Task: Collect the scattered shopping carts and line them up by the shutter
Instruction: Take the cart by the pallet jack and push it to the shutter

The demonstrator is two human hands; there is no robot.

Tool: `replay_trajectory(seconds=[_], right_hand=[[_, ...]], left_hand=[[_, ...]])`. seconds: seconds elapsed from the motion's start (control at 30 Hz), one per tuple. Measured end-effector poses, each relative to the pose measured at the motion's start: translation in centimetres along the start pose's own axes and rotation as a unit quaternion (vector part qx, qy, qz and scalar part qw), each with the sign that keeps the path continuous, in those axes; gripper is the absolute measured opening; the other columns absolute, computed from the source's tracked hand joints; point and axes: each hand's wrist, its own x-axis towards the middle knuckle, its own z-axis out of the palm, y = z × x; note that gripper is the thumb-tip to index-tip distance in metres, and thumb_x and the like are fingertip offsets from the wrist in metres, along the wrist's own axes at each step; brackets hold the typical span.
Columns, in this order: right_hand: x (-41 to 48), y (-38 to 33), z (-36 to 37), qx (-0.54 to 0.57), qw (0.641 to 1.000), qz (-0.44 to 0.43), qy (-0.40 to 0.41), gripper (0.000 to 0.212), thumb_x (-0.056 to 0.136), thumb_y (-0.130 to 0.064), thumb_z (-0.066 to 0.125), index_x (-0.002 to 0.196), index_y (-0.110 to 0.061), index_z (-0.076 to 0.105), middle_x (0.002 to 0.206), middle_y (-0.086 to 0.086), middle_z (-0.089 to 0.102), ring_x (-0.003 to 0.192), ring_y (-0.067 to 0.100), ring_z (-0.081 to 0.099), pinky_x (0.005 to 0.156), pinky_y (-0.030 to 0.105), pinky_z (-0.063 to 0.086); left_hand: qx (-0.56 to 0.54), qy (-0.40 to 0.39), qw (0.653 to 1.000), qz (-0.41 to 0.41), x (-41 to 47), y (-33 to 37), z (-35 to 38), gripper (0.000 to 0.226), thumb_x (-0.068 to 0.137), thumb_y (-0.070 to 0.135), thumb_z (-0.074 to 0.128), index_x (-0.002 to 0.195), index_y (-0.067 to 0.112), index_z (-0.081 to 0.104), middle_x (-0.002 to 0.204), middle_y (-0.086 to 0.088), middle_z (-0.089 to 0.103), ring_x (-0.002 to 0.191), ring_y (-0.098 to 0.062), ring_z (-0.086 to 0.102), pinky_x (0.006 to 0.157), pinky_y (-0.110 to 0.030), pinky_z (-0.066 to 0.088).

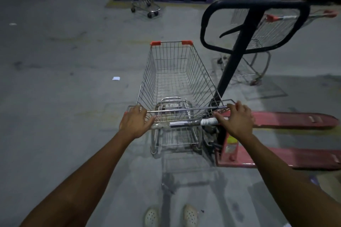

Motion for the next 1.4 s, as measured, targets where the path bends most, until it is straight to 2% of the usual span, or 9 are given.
replay_trajectory(seconds=[0.1,0.23,0.4,0.63,0.8,1.07,1.2,1.27,1.4], right_hand=[[0.4,-0.3,0.4,-0.011,1.000,0.002,0.003,0.104,0.077,-0.095,0.017,0.141,-0.019,0.048,0.155,0.015,0.036,0.132,0.042,0.040,0.100,0.061,0.041],[0.5,-0.8,0.7,-0.019,1.000,-0.011,0.001,0.094,0.084,-0.089,0.027,0.143,-0.019,0.048,0.156,0.018,0.035,0.133,0.043,0.040,0.102,0.059,0.039],[0.9,-1.6,1.1,-0.015,0.999,-0.040,0.011,0.084,0.088,-0.084,0.034,0.140,-0.020,0.051,0.155,0.019,0.037,0.132,0.043,0.041,0.102,0.059,0.037],[1.6,-3.1,1.5,-0.032,0.997,-0.070,0.005,0.092,0.084,-0.089,0.018,0.136,-0.023,0.056,0.155,0.016,0.036,0.130,0.041,0.043,0.099,0.053,0.042],[2.7,-4.7,2.4,-0.021,0.995,-0.091,-0.019,0.095,0.082,-0.092,0.017,0.134,-0.023,0.057,0.156,0.013,0.036,0.133,0.041,0.040,0.102,0.066,0.038],[4.6,-8.6,2.4,-0.022,0.988,-0.144,-0.046,0.101,0.080,-0.093,0.011,0.145,-0.025,0.047,0.162,0.010,0.028,0.137,0.041,0.036,0.102,0.059,0.037],[5.9,-10.8,2.9,-0.046,0.982,-0.170,-0.071,0.100,0.081,-0.093,0.013,0.149,-0.025,0.041,0.164,0.008,0.023,0.138,0.040,0.035,0.101,0.058,0.039],[6.8,-12.0,3.1,-0.062,0.978,-0.181,-0.088,0.098,0.083,-0.092,0.014,0.151,-0.026,0.038,0.165,0.008,0.020,0.140,0.040,0.033,0.103,0.058,0.037],[9.0,-15.0,3.3,-0.092,0.965,-0.216,-0.122,0.098,0.082,-0.091,0.011,0.155,-0.027,0.030,0.166,0.010,0.017,0.142,0.041,0.030,0.106,0.061,0.032]], left_hand=[[0.014,-0.045,0.999,-0.012,-0.3,0.1,-0.2,0.087,0.085,0.077,0.000,0.083,0.023,0.069,0.092,-0.004,0.070,0.094,-0.024,0.065,0.105,-0.049,0.035],[0.031,-0.072,0.997,-0.026,-0.8,-0.2,-0.4,0.100,0.080,0.078,-0.011,0.077,0.024,0.073,0.085,-0.002,0.072,0.092,-0.019,0.066,0.115,-0.048,0.025],[0.045,-0.081,0.995,-0.039,-1.5,-0.8,-0.5,0.098,0.083,0.076,-0.010,0.073,0.026,0.075,0.086,-0.001,0.073,0.093,-0.017,0.065,0.116,-0.047,0.023],[0.062,-0.067,0.994,-0.061,-2.7,-1.7,-0.6,0.077,0.100,0.065,0.013,0.067,0.025,0.070,0.083,0.002,0.070,0.090,-0.016,0.065,0.117,-0.047,0.025],[0.055,-0.066,0.993,-0.085,-3.5,-3.1,-0.4,0.078,0.099,0.068,0.010,0.061,0.029,0.065,0.081,0.003,0.071,0.088,-0.014,0.066,0.118,-0.047,0.022],[0.025,-0.046,0.986,-0.160,-4.6,-5.6,0.0,0.086,0.089,0.075,0.000,0.070,0.025,0.067,0.082,0.004,0.071,0.087,-0.014,0.066,0.113,-0.045,0.030],[-0.007,0.043,0.980,-0.194,-5.1,-7.2,0.2,0.076,0.089,0.074,0.016,0.105,0.022,0.069,0.111,-0.008,0.065,0.109,-0.026,0.058,0.091,-0.040,0.046],[-0.020,0.065,0.976,-0.208,-4.9,-8.0,0.3,0.076,0.089,0.073,0.020,0.120,0.020,0.065,0.127,-0.011,0.057,0.123,-0.029,0.049,0.092,-0.041,0.047],[-0.025,0.080,0.971,-0.225,-4.3,-9.7,0.3,0.080,0.088,0.073,0.018,0.124,0.017,0.063,0.134,-0.014,0.053,0.131,-0.029,0.043,0.097,-0.043,0.046]])
